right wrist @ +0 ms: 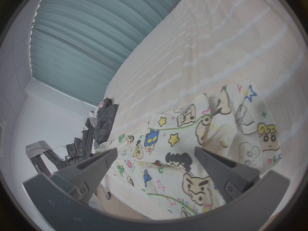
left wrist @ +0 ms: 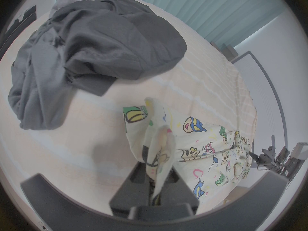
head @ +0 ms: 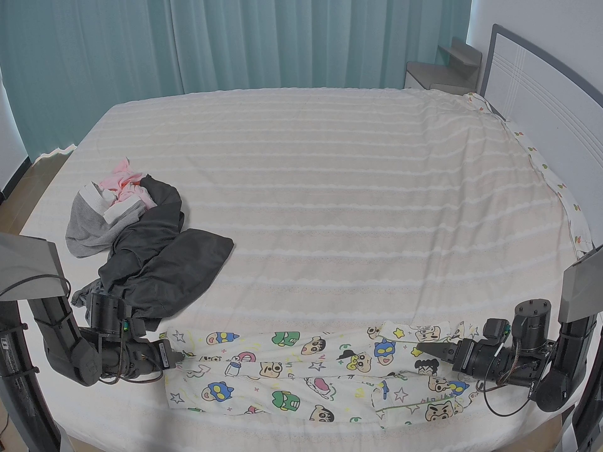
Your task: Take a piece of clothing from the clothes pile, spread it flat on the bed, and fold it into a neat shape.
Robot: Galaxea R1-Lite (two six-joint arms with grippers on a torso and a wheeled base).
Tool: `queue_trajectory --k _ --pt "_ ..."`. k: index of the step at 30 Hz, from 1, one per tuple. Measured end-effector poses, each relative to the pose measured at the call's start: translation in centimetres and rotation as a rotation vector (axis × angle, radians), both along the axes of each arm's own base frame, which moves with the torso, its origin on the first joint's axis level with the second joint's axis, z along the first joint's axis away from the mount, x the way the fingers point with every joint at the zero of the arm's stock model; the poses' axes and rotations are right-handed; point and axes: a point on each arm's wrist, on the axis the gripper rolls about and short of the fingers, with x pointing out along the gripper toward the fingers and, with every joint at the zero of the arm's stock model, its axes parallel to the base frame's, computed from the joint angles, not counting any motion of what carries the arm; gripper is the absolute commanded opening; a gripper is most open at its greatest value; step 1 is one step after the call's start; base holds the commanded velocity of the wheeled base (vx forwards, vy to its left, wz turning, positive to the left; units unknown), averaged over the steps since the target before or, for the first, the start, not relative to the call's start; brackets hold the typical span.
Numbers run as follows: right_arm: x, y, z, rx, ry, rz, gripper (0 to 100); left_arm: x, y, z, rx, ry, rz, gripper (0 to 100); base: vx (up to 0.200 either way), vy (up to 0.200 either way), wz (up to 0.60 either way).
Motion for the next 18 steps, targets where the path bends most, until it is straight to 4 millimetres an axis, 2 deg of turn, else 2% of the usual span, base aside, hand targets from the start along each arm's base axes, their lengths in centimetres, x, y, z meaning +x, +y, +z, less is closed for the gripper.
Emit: queue_trajectory --k 18 --pt "0.0 -0.1 0.3 0.006 -0.014 -0.006 100 -1.5 6.4 2.2 -0.128 -0.071 0.149 0 0.000 0.000 0.00"
